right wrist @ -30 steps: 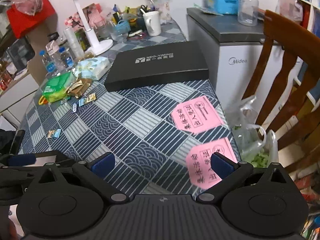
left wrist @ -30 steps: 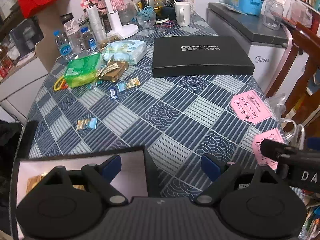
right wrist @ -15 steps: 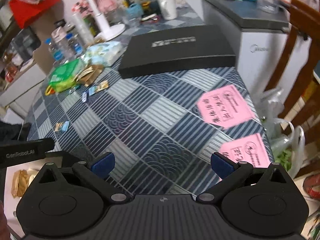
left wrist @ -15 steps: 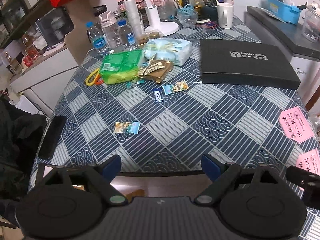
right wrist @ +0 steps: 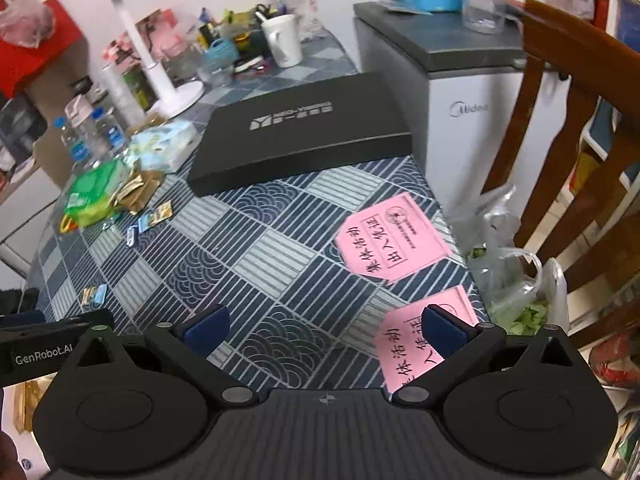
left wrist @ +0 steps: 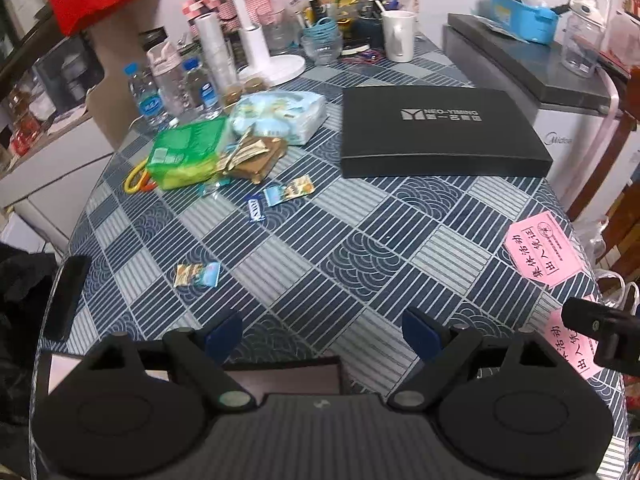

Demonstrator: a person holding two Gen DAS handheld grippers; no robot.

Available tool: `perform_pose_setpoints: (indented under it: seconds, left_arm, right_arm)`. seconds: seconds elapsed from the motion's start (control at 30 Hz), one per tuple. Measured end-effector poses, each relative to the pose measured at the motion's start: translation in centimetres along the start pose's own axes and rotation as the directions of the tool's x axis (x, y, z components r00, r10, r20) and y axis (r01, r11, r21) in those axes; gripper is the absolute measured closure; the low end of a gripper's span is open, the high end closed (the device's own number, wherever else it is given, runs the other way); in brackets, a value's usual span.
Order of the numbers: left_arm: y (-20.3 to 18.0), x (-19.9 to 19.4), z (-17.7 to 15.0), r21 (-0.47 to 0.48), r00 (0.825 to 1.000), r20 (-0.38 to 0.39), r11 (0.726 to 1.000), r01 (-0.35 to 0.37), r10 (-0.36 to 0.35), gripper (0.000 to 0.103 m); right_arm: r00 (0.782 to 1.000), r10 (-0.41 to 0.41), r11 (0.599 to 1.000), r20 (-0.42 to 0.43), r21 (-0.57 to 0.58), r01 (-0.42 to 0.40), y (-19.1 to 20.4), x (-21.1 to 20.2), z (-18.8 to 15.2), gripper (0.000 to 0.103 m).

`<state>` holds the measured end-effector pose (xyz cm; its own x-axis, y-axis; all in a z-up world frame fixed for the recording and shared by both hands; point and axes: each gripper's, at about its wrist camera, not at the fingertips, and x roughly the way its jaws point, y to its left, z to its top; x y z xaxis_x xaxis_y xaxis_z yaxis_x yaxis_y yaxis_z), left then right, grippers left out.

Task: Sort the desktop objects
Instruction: 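Move both grippers toward the black NEO-YIMING lid on the table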

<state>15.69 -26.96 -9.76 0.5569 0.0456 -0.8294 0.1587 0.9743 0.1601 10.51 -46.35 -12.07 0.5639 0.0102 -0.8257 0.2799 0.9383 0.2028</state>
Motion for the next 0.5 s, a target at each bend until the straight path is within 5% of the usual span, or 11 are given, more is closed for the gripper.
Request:
perform_pose_setpoints:
  seconds: [0.5]
  left_arm:
    - [2.4,0.4,-0.3,-0.062,1.0,-0.015,0.998,-0.022,0.021,0.0]
  right_arm:
    - [1.0,0.018,0.997,-0.008,-0.075,-0.018,2.4,0.3,0.2,0.0]
